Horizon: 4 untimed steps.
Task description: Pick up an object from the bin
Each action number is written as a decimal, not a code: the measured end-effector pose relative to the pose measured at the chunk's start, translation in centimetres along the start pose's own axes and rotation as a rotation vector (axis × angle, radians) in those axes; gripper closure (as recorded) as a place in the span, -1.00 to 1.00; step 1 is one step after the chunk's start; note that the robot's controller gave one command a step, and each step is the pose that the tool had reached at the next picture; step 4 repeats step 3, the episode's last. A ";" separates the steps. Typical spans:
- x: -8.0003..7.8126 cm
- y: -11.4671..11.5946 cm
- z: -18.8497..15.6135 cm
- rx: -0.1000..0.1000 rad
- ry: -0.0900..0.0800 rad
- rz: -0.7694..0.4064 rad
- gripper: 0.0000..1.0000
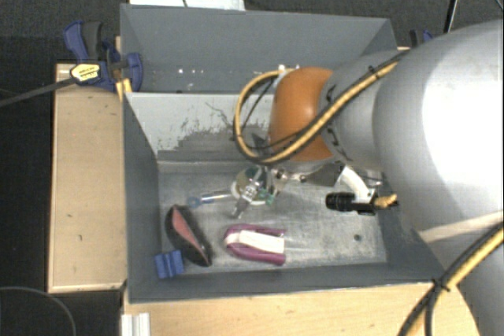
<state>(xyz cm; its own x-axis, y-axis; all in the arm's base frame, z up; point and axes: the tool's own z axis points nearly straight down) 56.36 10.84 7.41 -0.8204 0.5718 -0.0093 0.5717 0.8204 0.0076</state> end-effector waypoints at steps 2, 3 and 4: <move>-0.3 0.2 -5.9 0.003 0.005 -0.003 1.00; -0.4 0.3 -9.0 0.004 0.006 -0.009 1.00; -0.4 0.3 -9.0 0.004 0.006 -0.009 1.00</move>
Offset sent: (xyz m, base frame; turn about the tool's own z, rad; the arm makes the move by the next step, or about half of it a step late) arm 0.0000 0.0000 0.0000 0.0000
